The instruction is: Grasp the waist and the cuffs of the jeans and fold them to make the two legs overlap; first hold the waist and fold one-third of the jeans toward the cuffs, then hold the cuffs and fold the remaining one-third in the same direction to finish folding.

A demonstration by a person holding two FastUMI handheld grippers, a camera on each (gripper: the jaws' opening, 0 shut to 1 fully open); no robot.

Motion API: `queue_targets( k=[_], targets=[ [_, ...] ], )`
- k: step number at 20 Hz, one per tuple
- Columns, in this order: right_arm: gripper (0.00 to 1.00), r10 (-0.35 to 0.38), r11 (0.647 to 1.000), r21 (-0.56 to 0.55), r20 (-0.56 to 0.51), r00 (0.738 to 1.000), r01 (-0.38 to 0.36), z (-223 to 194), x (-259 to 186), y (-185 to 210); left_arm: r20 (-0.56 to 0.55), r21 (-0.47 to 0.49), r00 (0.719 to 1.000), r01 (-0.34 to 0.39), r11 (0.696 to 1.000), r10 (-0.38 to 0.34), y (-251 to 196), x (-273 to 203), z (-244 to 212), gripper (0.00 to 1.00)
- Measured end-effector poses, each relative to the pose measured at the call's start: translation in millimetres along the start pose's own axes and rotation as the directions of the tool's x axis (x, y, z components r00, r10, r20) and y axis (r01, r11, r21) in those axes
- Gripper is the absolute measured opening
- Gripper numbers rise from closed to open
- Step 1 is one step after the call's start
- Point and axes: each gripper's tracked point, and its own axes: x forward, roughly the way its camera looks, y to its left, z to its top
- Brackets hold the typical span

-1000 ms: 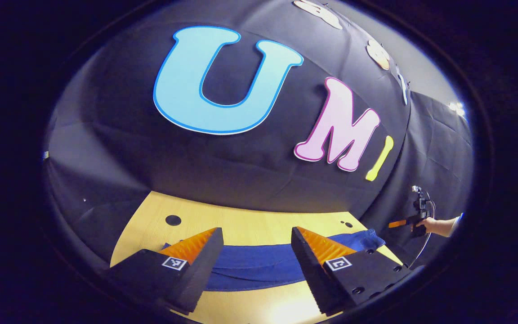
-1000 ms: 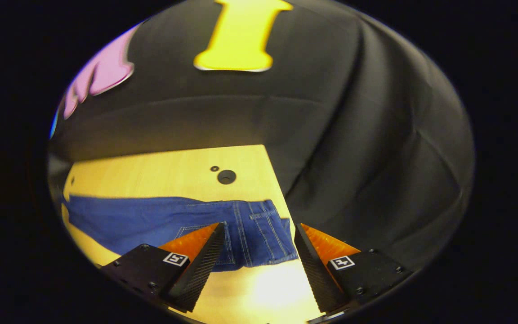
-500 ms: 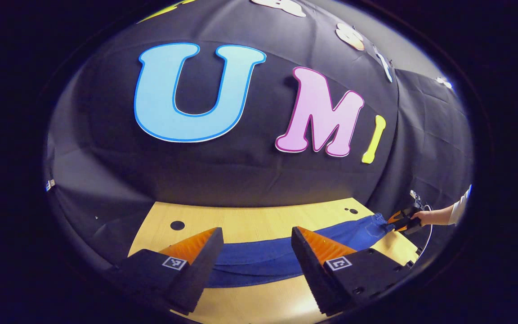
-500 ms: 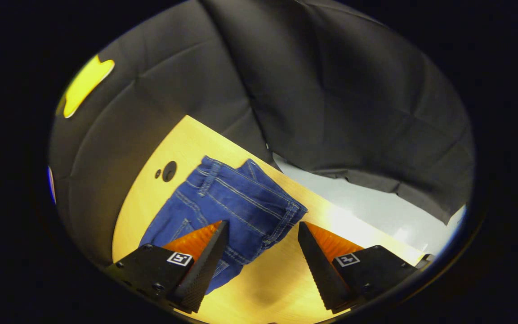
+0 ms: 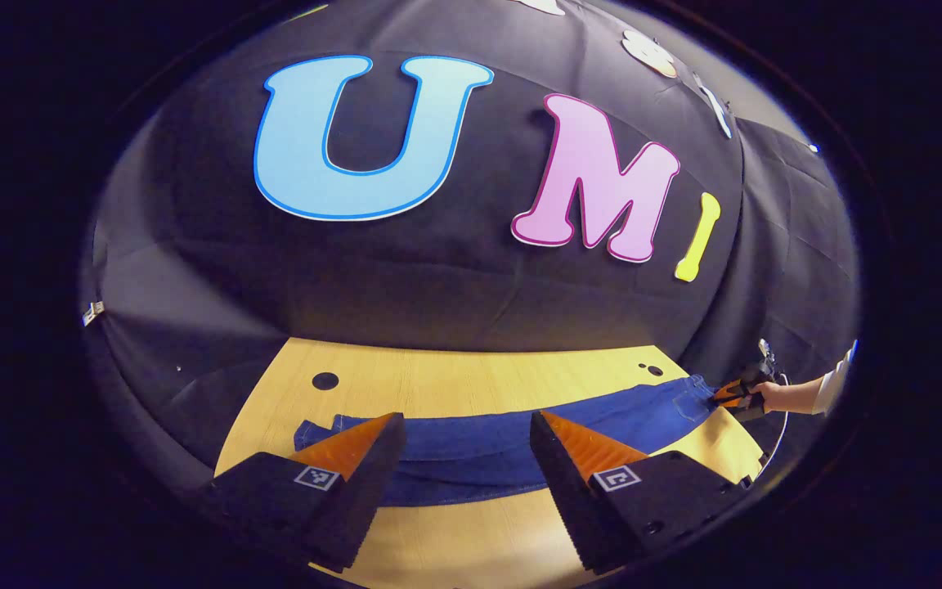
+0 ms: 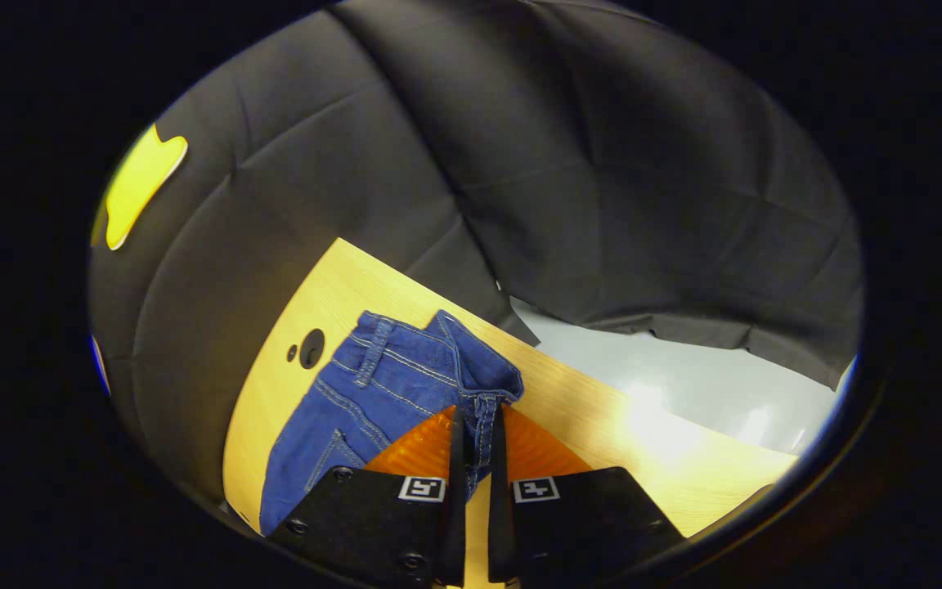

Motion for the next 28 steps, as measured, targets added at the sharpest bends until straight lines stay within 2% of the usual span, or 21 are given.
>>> queue_targets(
  k=[4,5,6,7,8,11,14,16,19,22,24,26,27,28],
  targets=[
    [0.14,0.177,0.984,-0.009,0.131,0.975,-0.178,33.7,-60.8,77.3,0.005,-0.042,1.000,0.012,0.999,-0.012,16.7,-11.5,-1.0,0.96],
    [0.14,0.220,0.975,-0.039,0.145,0.965,-0.217,35.3,-78.0,96.6,0.012,-0.060,1.000,0.020,0.998,-0.019,20.4,-17.0,0.4,0.96],
    [0.14,0.265,0.963,-0.079,0.150,0.952,-0.256,34.4,-95.0,121.0,0.021,-0.070,1.000,0.019,0.997,-0.018,25.5,-22.8,-0.5,0.92],
    [0.14,0.323,0.945,-0.119,0.160,0.933,-0.306,31.7,-122.4,151.1,0.029,-0.077,1.000,0.015,0.997,-0.013,33.4,-28.2,-0.7,0.96],
    [0.14,0.368,0.926,-0.149,0.164,0.915,-0.346,26.6,-140.4,176.9,0.033,-0.087,0.999,0.014,0.996,-0.012,39.3,-34.7,-3.5,0.96],
    [0.14,0.500,0.849,-0.268,0.134,0.855,-0.455,-14.6,-197.9,265.8,0.037,-0.124,0.999,0.005,0.992,0.000,61.1,-54.6,-9.5,0.96],
    [0.13,0.565,0.762,-0.400,0.024,0.825,-0.509,-101.6,-222.2,324.7,0.043,-0.155,0.999,-0.023,0.988,0.030,85.2,-71.2,-15.3,0.96],
    [0.13,0.576,0.711,-0.444,-0.076,0.814,-0.545,-170.0,-216.9,350.4,0.035,-0.171,0.998,-0.041,0.984,0.047,97.7,-80.5,-22.5,0.96],
    [0.14,0.554,0.659,-0.459,-0.240,0.797,-0.596,-276.4,-195.1,371.2,0.014,-0.181,0.997,-0.067,0.981,0.071,113.0,-93.7,-34.7,0.96],
    [0.13,0.431,0.627,-0.510,-0.401,0.808,-0.588,-359.2,-156.6,351.1,-0.013,-0.204,0.996,-0.092,0.975,0.092,123.2,-101.1,-48.8,0.96],
    [0.14,0.352,0.608,-0.566,-0.436,0.828,-0.557,-365.9,-141.9,341.2,-0.037,-0.227,0.994,-0.106,0.968,0.100,126.1,-99.1,-59.1,0.96],
    [0.13,0.319,0.602,-0.580,-0.455,0.832,-0.548,-370.0,-134.8,338.9,-0.081,-0.259,0.992,-0.112,0.960,0.094,125.8,-90.6,-72.6,0.96],
    [0.05,0.316,0.608,-0.561,-0.478,0.819,-0.562,-376.5,-138.3,336.8,-0.110,-0.279,0.990,-0.115,0.953,0.087,124.1,-83.6,-81.1,0.96],
    [0.05,0.352,0.613,-0.498,-0.522,0.777,-0.613,-375.6,-151.0,345.1,-0.144,-0.300,0.986,-0.119,0.946,0.078,122.4,-74.7,-88.6,0.97]
  ],
)
